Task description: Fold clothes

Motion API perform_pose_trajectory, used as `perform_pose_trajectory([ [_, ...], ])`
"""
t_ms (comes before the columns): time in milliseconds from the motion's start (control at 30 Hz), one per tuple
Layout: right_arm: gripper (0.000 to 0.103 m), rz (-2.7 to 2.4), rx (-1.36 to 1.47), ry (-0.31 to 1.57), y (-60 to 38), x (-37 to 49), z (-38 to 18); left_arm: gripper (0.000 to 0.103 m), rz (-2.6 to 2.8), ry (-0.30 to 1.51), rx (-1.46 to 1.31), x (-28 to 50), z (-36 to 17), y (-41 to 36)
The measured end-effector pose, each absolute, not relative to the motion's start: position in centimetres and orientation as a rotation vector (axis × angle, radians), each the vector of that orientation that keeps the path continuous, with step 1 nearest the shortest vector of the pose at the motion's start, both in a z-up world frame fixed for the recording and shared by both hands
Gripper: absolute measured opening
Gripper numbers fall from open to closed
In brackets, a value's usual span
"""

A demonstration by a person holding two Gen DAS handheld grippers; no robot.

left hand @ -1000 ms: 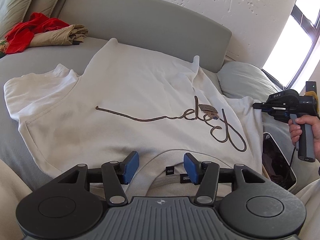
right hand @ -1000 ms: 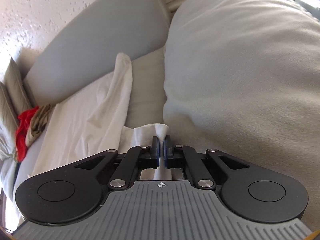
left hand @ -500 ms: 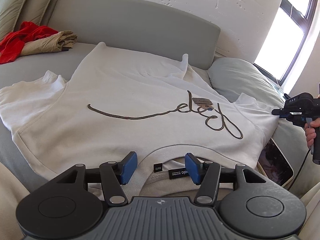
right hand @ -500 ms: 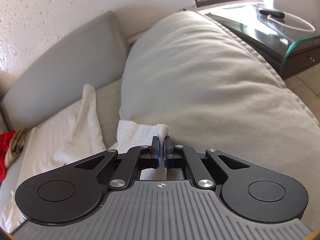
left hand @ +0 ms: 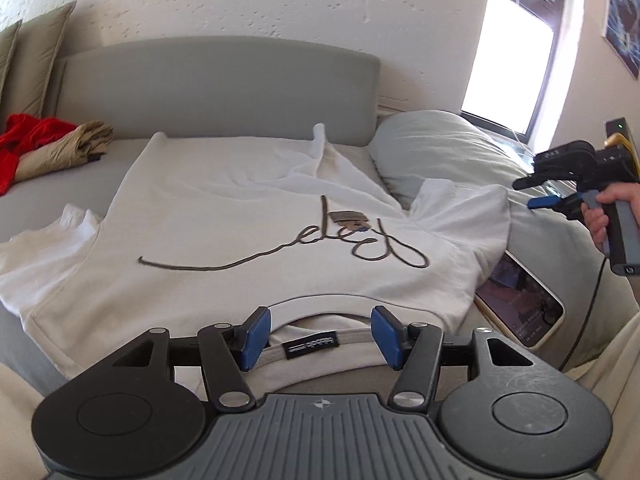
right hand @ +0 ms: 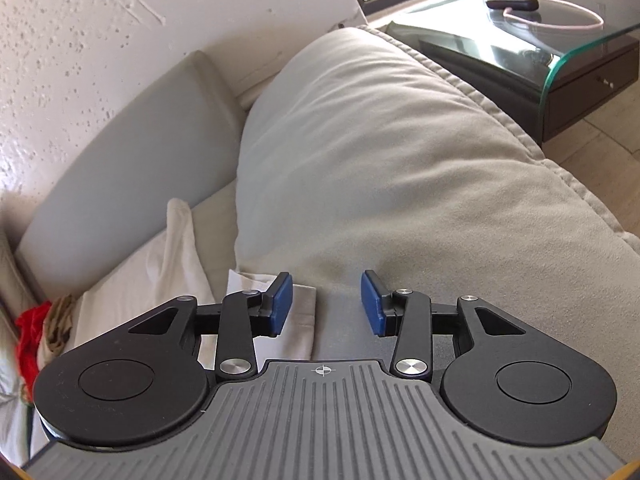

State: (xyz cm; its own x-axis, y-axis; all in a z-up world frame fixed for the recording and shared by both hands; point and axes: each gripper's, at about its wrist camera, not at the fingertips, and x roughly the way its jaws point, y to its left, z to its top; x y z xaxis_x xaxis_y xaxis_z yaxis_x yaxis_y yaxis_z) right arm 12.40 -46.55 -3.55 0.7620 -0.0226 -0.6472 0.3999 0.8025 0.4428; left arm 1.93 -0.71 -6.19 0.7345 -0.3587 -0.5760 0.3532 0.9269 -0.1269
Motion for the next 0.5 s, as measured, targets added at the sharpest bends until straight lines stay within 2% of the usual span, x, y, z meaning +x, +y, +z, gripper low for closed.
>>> perform_pose_trajectory([
  [367,0.048,-0.206,0.628,0.683,-46.9,11.9,-3.7,0.057,-0.562,0.595,0.220,0.3,-5.9,-7.4],
  [500,0.048,-0.167,0.644,0.705,-47.1,11.9,-3.8,0.051,-0.587,0.557,0.383,0.7,-6.8,-10.8],
])
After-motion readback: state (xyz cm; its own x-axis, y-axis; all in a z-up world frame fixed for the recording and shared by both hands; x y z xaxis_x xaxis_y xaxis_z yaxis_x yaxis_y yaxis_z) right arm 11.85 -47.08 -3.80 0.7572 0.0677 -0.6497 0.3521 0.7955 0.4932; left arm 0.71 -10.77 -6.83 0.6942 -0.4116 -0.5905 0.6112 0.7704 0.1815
